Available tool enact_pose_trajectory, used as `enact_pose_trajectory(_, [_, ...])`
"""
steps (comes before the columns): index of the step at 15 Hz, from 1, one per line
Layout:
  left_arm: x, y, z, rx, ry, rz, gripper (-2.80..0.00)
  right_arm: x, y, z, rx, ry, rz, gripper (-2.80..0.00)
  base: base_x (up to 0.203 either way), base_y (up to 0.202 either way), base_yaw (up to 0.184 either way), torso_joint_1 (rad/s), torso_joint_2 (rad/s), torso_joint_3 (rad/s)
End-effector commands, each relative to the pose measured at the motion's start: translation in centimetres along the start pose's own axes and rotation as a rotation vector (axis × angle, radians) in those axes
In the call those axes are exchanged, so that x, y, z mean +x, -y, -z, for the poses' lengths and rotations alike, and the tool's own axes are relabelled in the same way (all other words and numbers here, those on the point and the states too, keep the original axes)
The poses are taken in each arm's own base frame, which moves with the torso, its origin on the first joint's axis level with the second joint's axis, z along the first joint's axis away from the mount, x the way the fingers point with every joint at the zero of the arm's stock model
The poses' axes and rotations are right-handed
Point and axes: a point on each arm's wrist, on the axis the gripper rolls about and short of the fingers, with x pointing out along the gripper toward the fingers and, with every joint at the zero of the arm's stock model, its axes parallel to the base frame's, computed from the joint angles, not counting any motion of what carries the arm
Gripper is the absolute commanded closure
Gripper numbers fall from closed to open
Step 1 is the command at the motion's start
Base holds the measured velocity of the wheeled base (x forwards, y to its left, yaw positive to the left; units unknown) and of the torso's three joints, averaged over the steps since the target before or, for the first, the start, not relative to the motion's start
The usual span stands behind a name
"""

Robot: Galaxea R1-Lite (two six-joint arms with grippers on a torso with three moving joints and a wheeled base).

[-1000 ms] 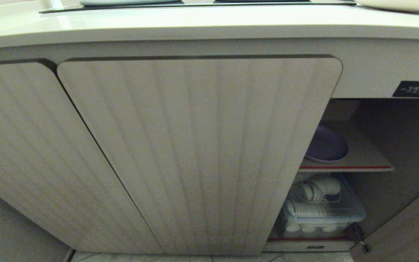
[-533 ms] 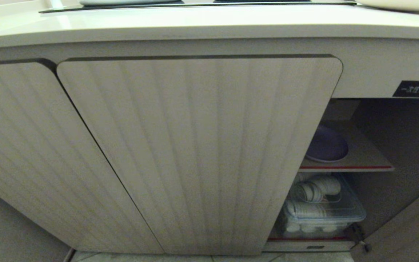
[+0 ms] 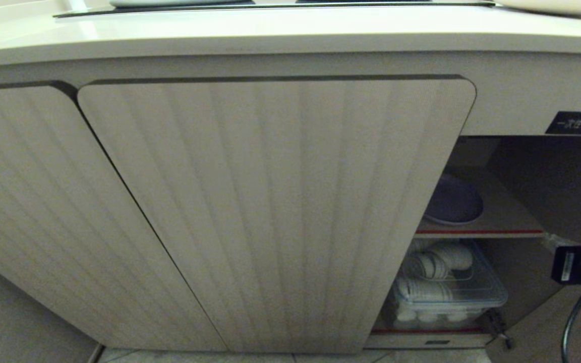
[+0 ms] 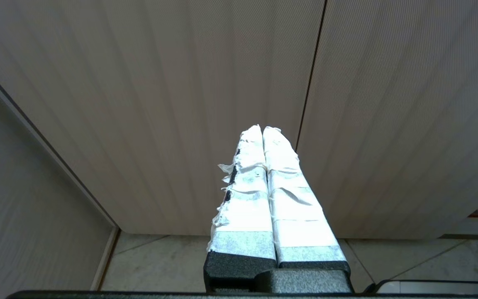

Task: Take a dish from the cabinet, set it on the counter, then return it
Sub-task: Take the plate from the cabinet

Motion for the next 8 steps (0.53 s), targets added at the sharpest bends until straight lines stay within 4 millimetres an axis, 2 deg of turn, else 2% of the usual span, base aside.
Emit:
enact_pose_trajectory(1, [0.0,0.0,0.0,0.0,0.0,0.0,0.0,2.2,0.0,0.9,0.003,-0.046,-0.008,0.0,0.0,0.0,0.0,0.0,0.0,0.0])
enact_pose_trajectory(8, [0.0,0.0,0.0,0.0,0.0,0.0,0.0,6.4,0.2,-0.5,-0.002,0.035,-0.01,0.0,0.0,0.0,0.0,0.0,0.0,0.0])
